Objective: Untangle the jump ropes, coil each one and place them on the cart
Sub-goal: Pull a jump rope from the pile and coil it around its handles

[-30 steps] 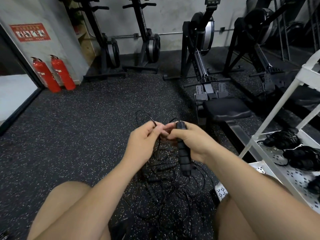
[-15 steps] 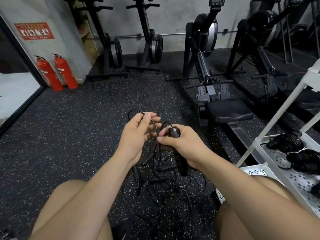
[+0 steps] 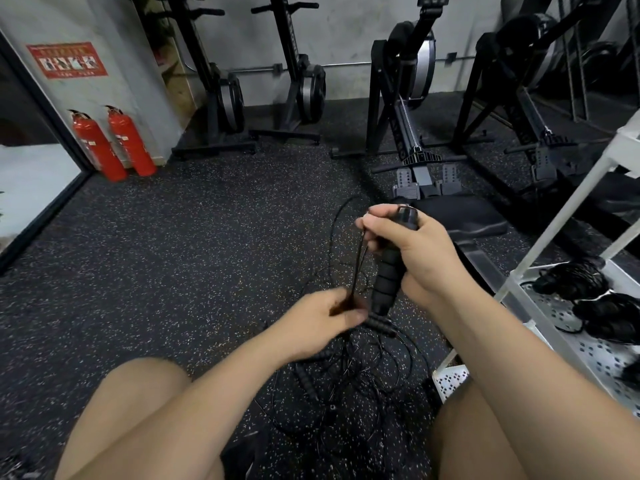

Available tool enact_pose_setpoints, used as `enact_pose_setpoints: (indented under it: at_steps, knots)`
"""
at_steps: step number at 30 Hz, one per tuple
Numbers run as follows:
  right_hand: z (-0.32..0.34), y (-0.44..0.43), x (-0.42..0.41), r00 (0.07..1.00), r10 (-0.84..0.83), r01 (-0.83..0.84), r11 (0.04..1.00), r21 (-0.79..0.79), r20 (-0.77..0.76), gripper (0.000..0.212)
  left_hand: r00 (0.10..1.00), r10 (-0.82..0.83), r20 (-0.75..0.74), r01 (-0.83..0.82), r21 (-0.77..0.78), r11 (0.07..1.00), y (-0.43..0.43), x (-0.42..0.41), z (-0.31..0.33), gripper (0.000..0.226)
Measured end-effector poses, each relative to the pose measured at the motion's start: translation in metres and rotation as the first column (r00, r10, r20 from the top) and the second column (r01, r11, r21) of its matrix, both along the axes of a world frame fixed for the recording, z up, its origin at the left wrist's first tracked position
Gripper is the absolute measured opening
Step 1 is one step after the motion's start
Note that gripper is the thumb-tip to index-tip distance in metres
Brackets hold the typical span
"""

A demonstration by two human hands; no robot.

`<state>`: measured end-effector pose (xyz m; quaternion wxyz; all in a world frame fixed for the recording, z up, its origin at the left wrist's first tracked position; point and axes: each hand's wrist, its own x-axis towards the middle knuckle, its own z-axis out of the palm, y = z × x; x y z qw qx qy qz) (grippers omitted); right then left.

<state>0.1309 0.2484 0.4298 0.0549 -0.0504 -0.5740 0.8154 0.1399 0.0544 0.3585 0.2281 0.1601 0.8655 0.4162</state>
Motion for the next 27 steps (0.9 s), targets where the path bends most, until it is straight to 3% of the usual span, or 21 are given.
enact_pose_setpoints:
  at_steps: [4,10,13,17,22,27]
  knots:
    - [0.001,0.009,-0.003,0.999,-0.032,0.036,0.994,-0.102,0.039,0.026,0.999,-0.041,-0.032,0.036,-0.141,0.989,0.005,0.002,-0.011,0.019]
    - [-0.003,0.016,-0.008,0.995,0.025,-0.012,0.992,-0.127,0.100,0.027,0.998,-0.029,-0.059,0.023,-0.092,0.995,0.001,0.008,-0.004,0.017]
    - [-0.008,0.015,-0.005,0.973,0.126,-0.140,0.988,0.059,0.192,0.033,0.997,0.002,-0.082,-0.005,-0.029,1.000,-0.004,0.008,0.007,0.018]
    - [-0.022,0.002,0.001,0.926,0.268,-0.347,0.884,0.314,0.267,0.025,0.983,0.139,-0.117,-0.113,0.204,0.972,-0.013,0.002,0.027,0.022]
    - [-0.032,-0.024,0.006,0.910,0.327,-0.405,0.832,0.380,0.253,0.021,0.923,0.385,-0.024,-0.328,0.479,0.814,-0.027,-0.007,0.038,0.026]
    - [-0.039,-0.038,0.009,0.890,0.383,-0.454,0.786,0.420,0.246,0.021,0.869,0.448,0.207,-0.459,0.674,0.579,-0.035,-0.016,0.048,0.030]
